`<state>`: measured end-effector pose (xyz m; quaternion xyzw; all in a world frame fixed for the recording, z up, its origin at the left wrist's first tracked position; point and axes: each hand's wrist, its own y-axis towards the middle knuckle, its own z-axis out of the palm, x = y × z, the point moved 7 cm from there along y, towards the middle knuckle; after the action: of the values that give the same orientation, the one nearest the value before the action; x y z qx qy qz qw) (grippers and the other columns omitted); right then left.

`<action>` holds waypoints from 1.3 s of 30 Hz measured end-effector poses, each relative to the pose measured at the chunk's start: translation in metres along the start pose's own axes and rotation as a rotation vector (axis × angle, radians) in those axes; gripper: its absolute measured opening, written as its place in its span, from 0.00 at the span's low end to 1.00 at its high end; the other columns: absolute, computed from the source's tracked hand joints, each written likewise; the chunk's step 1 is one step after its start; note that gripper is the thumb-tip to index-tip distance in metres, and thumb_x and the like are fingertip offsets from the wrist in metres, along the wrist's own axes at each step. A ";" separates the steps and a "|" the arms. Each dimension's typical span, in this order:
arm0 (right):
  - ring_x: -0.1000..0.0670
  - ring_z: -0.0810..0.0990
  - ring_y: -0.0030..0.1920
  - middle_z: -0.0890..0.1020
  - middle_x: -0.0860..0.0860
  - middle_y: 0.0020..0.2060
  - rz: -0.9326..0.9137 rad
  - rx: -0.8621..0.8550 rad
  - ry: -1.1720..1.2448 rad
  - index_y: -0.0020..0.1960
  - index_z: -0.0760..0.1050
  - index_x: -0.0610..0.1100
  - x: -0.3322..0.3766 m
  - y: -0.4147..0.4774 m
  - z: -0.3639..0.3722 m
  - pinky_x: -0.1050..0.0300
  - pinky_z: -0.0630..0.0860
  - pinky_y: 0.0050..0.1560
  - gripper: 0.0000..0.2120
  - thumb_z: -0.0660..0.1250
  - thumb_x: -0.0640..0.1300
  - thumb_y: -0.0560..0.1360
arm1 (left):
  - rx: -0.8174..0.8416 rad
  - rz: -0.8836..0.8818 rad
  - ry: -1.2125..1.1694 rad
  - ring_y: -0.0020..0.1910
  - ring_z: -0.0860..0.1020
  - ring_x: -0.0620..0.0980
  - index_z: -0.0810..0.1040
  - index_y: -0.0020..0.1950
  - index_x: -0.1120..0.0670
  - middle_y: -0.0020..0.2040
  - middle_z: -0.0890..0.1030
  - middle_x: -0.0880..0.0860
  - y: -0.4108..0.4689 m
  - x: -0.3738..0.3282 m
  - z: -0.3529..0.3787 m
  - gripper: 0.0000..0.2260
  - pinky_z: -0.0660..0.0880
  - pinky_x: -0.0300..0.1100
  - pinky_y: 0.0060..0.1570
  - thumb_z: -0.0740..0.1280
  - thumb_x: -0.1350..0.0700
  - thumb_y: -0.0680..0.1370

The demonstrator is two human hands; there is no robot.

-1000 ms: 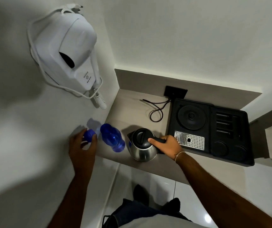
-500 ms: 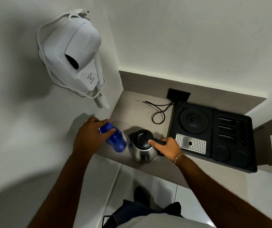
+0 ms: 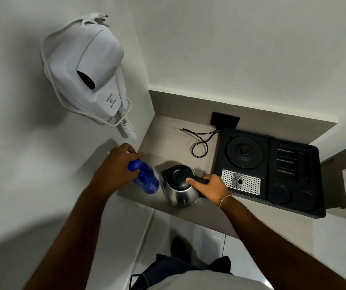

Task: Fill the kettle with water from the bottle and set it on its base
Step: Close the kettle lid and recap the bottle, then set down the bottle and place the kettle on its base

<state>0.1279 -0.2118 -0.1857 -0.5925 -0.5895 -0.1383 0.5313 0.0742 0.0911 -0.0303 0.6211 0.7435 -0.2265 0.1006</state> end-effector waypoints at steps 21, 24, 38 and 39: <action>0.55 0.82 0.28 0.83 0.53 0.25 0.014 -0.017 -0.040 0.34 0.82 0.46 -0.001 0.001 0.001 0.59 0.79 0.34 0.36 0.73 0.82 0.58 | 0.179 -0.021 0.317 0.76 0.71 0.52 0.67 0.78 0.32 0.76 0.70 0.44 0.004 -0.030 -0.004 0.33 0.57 0.64 0.79 0.75 0.44 0.75; 0.52 0.84 0.31 0.85 0.51 0.28 0.022 -0.018 -0.039 0.36 0.84 0.45 -0.001 0.001 0.000 0.59 0.79 0.35 0.38 0.73 0.81 0.58 | 0.016 -0.146 0.417 0.67 0.77 0.53 0.72 0.74 0.35 0.70 0.77 0.46 0.008 -0.020 -0.017 0.25 0.66 0.63 0.73 0.69 0.35 0.77; 0.45 0.88 0.34 0.87 0.45 0.31 0.019 -0.023 -0.033 0.38 0.85 0.40 -0.002 0.002 -0.001 0.48 0.85 0.41 0.49 0.70 0.86 0.50 | -0.011 -0.290 0.520 0.64 0.81 0.53 0.78 0.68 0.42 0.63 0.84 0.49 0.008 -0.006 -0.018 0.24 0.53 0.64 0.81 0.62 0.29 0.80; 0.43 0.89 0.36 0.87 0.45 0.31 0.021 -0.020 -0.033 0.38 0.85 0.40 -0.002 0.002 -0.001 0.47 0.86 0.43 0.48 0.70 0.86 0.50 | 0.006 -0.319 0.498 0.60 0.83 0.52 0.81 0.64 0.44 0.58 0.86 0.49 0.008 -0.004 -0.016 0.24 0.53 0.63 0.81 0.59 0.29 0.80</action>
<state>0.1299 -0.2132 -0.1878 -0.6059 -0.5907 -0.1289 0.5170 0.0851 0.0960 -0.0160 0.5330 0.8330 -0.0820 -0.1238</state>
